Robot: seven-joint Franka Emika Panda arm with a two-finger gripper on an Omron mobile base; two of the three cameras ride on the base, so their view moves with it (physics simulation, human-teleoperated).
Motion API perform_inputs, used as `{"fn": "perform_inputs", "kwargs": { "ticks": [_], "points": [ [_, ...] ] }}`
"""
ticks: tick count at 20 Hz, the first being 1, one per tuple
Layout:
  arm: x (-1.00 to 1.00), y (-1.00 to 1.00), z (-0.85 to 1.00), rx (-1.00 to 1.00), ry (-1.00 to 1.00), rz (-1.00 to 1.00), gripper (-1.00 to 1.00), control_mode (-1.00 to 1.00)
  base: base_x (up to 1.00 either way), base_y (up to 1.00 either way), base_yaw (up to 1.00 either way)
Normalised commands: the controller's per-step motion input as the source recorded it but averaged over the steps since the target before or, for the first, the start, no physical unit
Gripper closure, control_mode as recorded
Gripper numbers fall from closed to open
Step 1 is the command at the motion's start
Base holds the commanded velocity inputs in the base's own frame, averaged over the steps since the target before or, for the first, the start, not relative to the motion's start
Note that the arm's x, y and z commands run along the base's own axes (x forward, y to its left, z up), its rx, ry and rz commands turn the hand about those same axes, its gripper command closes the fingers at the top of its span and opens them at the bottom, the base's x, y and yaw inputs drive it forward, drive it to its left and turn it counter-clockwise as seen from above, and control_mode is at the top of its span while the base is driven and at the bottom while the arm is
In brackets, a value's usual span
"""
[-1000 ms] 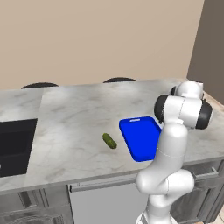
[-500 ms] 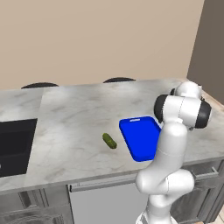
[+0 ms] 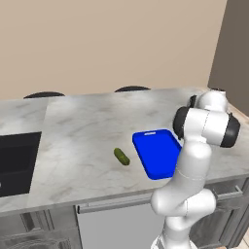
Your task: Place the two vegetables and bowl onto the tray for setting up a vegetable dip station.
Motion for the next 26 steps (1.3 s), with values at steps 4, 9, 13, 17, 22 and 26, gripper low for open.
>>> {"fn": "perform_inputs", "kwargs": {
  "ticks": [4,9,13,17,22,26],
  "points": [
    [-0.13,0.2,0.44,-0.09,-0.29,0.18,1.0,-1.0,0.0,0.0,0.0],
    [-0.11,0.36,0.4,-0.12,-0.34,0.25,1.0,-1.0,0.0,0.0,0.0],
    [-0.1,0.34,0.3,-0.12,-0.41,0.21,1.0,-1.0,0.0,0.0,0.0],
    [-0.01,0.42,0.12,-0.13,-0.26,0.23,1.0,-1.0,0.0,0.0,0.0],
    [0.01,0.38,0.03,-0.14,-0.08,0.28,1.0,-1.0,0.0,0.0,0.0],
    [0.03,0.35,0.12,-0.17,0.02,0.29,1.0,-1.0,0.0,0.0,0.0]
  ]
}}
